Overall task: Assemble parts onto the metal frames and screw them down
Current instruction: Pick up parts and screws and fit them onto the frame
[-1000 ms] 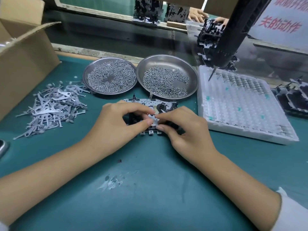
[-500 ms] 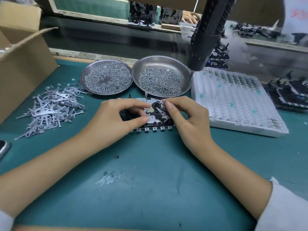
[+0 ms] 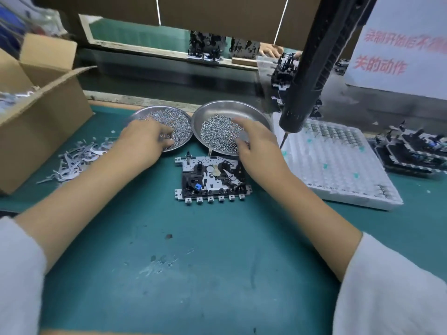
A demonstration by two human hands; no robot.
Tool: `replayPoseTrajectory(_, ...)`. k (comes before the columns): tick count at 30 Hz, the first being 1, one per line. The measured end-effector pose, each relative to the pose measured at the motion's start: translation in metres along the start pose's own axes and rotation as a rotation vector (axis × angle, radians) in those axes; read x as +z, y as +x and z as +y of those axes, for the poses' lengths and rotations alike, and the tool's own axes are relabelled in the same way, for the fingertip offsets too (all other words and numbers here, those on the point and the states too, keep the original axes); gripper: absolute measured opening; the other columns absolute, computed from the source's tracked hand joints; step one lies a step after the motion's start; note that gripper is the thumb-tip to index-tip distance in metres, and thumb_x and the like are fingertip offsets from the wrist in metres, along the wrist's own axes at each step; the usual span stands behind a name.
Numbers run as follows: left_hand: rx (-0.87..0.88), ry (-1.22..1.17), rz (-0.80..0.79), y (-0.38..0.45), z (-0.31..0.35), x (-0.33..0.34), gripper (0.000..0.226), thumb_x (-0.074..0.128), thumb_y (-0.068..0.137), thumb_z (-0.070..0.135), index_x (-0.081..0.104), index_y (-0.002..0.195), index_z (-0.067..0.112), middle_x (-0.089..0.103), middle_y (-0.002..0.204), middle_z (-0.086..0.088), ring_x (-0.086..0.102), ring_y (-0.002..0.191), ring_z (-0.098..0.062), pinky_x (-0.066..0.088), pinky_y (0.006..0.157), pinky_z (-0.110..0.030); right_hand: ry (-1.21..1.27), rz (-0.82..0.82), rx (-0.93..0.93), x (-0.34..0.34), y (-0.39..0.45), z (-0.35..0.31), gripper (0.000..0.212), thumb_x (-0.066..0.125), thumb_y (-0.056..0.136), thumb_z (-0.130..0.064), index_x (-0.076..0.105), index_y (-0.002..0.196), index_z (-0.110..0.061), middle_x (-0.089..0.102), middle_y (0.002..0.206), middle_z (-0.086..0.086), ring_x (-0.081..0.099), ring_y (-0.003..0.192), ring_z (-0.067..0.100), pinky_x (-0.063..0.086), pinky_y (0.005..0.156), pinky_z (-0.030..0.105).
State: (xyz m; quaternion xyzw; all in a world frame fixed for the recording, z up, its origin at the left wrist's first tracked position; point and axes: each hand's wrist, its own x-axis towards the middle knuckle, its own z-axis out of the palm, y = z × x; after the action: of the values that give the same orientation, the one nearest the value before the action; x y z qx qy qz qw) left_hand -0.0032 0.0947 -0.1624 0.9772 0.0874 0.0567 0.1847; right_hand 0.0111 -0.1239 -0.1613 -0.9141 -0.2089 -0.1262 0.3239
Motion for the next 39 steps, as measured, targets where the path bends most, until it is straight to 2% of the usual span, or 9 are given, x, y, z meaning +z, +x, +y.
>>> replayPoseTrajectory(4, -0.038, -0.084, 0.125, -0.001, -0.001, 0.005, 0.023, 0.069, 0.086, 0.022, 0.072, 0.108, 0.020, 0.070, 0.105, -0.013, 0.060, 0.104, -0.033, 0.047, 0.092, -0.038, -0.248, -0.289, 0.213, 0.003, 0.026, 0.002, 0.036, 0.056, 0.094, -0.017, 0.057, 0.130, -0.013, 0.057, 0.131, 0.012, 0.054, 0.118, 0.029, 0.042, 0.101, 0.039)
replayPoseTrajectory(9, 0.030, -0.054, 0.287, -0.008, -0.001, 0.006, 0.013, 0.068, 0.086, 0.027, 0.075, 0.096, 0.024, 0.073, 0.094, -0.007, 0.062, 0.096, -0.033, 0.045, 0.079, -0.033, -0.218, -0.148, 0.209, 0.006, 0.028, 0.003, 0.016, 0.068, 0.085, -0.007, 0.072, 0.098, 0.001, 0.070, 0.099, 0.019, 0.064, 0.093, 0.031, 0.052, 0.086, 0.042)
replayPoseTrajectory(15, 0.102, -0.103, 0.458, -0.012, -0.003, 0.005, 0.016, 0.066, 0.088, 0.024, 0.075, 0.100, 0.017, 0.073, 0.095, -0.010, 0.062, 0.093, -0.034, 0.041, 0.091, -0.039, -0.110, -0.034, 0.172, 0.004, 0.024, 0.008, 0.010, 0.071, 0.083, -0.007, 0.076, 0.091, -0.009, 0.073, 0.092, 0.010, 0.065, 0.088, 0.024, 0.052, 0.081, 0.037)
replayPoseTrajectory(20, 0.088, -0.253, 0.446, -0.016, -0.005, 0.007, 0.018, 0.067, 0.087, 0.021, 0.073, 0.104, 0.018, 0.073, 0.097, -0.003, 0.062, 0.096, -0.030, 0.043, 0.096, -0.044, -0.029, 0.040, 0.141, 0.003, 0.023, 0.011, 0.007, 0.069, 0.084, -0.008, 0.075, 0.087, -0.007, 0.069, 0.092, 0.009, 0.058, 0.081, 0.018, 0.048, 0.078, 0.032)
replayPoseTrajectory(23, 0.081, -0.309, 0.434, -0.019, -0.006, 0.007, 0.017, 0.069, 0.085, 0.021, 0.073, 0.102, 0.018, 0.069, 0.084, 0.005, 0.065, 0.087, -0.020, 0.044, 0.096, -0.038, 0.067, 0.091, 0.143, -0.001, 0.021, 0.009, 0.007, 0.069, 0.085, -0.010, 0.074, 0.088, -0.008, 0.066, 0.092, 0.008, 0.057, 0.077, 0.011, 0.042, 0.071, 0.015)
replayPoseTrajectory(25, 0.097, -0.390, 0.427, -0.023, -0.001, 0.005, 0.011, 0.071, 0.083, 0.018, 0.074, 0.094, 0.018, 0.069, 0.081, 0.007, 0.065, 0.080, -0.010, 0.045, 0.087, -0.021, 0.206, 0.104, 0.155, -0.006, 0.017, 0.005, 0.006, 0.070, 0.084, -0.008, 0.075, 0.086, -0.010, 0.070, 0.085, 0.003, 0.056, 0.069, 0.001, 0.041, 0.067, 0.006)
replayPoseTrajectory(27, 0.145, -0.547, 0.401, -0.032, 0.010, 0.001, 0.006, 0.074, 0.081, 0.017, 0.074, 0.085, 0.020, 0.070, 0.078, 0.013, 0.062, 0.073, 0.005, 0.041, 0.076, -0.005, 0.489, 0.098, 0.208, -0.013, 0.007, -0.002, 0.008, 0.072, 0.082, -0.006, 0.074, 0.080, -0.014, 0.070, 0.074, -0.002, 0.058, 0.064, 0.002, 0.048, 0.069, 0.014)
replayPoseTrajectory(33, 0.326, -1.059, 0.294, -0.071, 0.053, 0.011, 0.010, 0.077, 0.069, 0.026, 0.074, 0.078, 0.030, 0.073, 0.080, 0.011, 0.068, 0.079, -0.005, 0.049, 0.077, -0.016, 1.261, -0.082, 0.371, -0.021, -0.030, -0.028, 0.010, 0.072, 0.068, -0.015, 0.074, 0.078, -0.014, 0.072, 0.077, 0.003, 0.066, 0.070, 0.009, 0.053, 0.069, 0.018)
replayPoseTrajectory(39, 0.392, -1.123, 0.441, -0.075, 0.059, 0.021, 0.015, 0.077, 0.066, 0.015, 0.074, 0.076, 0.026, 0.070, 0.079, 0.007, 0.064, 0.081, -0.005, 0.047, 0.080, -0.017, 1.501, -0.182, 0.430, -0.014, -0.039, -0.037, 0.014, 0.066, 0.069, -0.008, 0.072, 0.081, -0.003, 0.072, 0.081, 0.007, 0.068, 0.074, 0.012, 0.053, 0.069, 0.017)
